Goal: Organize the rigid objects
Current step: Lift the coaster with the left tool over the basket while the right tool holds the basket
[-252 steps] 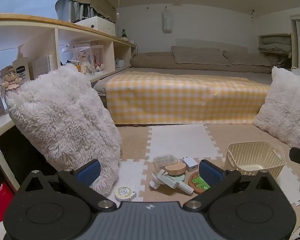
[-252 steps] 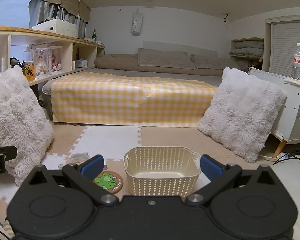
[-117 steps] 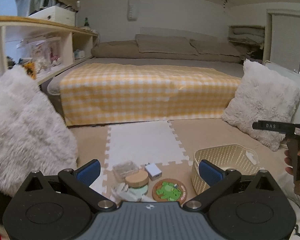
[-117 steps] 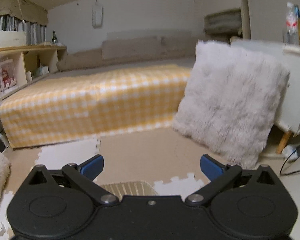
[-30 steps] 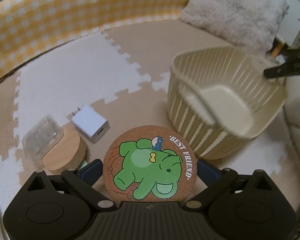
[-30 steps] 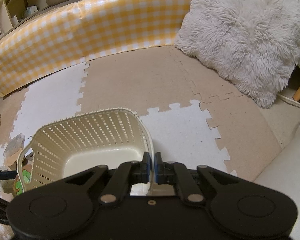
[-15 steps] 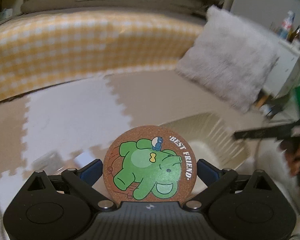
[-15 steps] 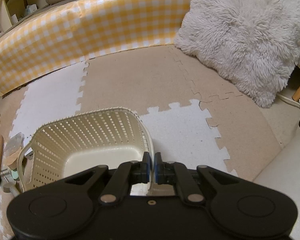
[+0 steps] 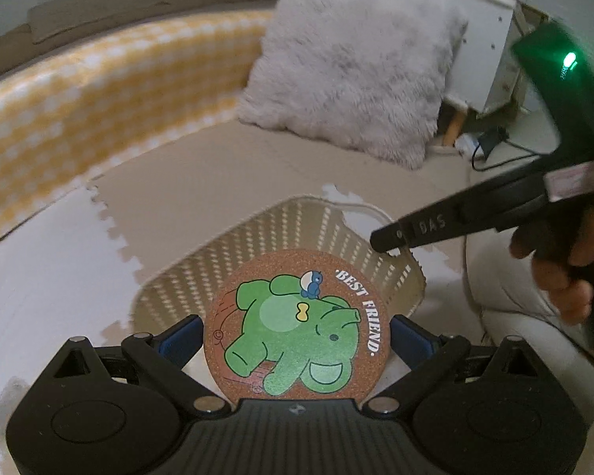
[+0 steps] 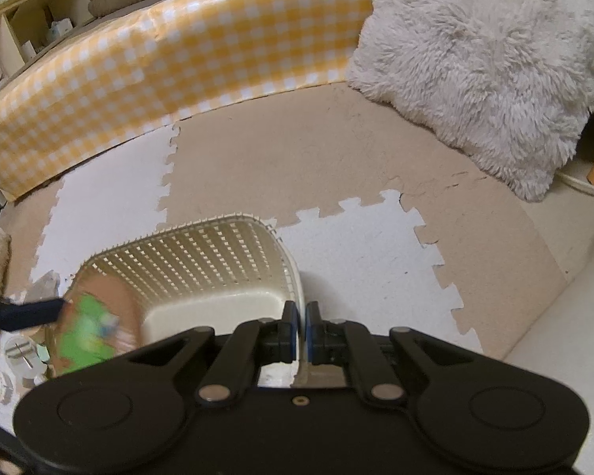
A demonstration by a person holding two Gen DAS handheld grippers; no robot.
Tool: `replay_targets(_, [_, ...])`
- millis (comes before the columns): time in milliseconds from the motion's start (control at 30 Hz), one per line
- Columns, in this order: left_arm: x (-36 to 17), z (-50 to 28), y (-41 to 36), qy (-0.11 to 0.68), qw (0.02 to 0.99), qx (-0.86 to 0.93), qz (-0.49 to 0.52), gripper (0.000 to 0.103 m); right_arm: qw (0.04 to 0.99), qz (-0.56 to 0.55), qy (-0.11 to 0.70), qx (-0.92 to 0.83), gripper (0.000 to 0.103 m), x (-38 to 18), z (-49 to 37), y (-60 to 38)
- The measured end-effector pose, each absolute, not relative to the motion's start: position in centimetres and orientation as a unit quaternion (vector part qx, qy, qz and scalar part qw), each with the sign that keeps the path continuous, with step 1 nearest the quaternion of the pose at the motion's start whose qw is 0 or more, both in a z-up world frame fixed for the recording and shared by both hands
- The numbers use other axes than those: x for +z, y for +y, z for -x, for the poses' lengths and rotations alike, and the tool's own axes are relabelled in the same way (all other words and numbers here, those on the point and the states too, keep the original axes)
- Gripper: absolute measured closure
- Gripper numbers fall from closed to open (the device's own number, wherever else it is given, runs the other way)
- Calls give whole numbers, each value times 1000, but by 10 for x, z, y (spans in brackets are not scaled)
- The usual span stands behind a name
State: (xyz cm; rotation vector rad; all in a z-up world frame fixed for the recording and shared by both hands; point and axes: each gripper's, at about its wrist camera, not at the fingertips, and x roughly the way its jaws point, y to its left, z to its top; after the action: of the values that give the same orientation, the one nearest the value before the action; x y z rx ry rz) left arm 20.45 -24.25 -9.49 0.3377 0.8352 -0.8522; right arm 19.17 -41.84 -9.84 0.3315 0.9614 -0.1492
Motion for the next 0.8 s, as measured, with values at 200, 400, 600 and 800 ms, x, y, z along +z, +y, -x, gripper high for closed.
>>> replay_targets(200, [-111,-218,-259,413,806,-397,-146,4,869,-170,460,-69,98,-99,-192,-421])
replay_targets(400, [-126,-236,-268,444,798,-390,-116,4,867,-180,459,-68,98,-99,-192,-422])
replay_targets(600, [-138,-244,-277,457,791,-395,-98,4,865,-184,461,-70,98,-100,-192,-423])
replay_targets(800, [-144,-243,-286,453,794,-391,-107,3,864,-187,462,-69,98,-100,-192,-424])
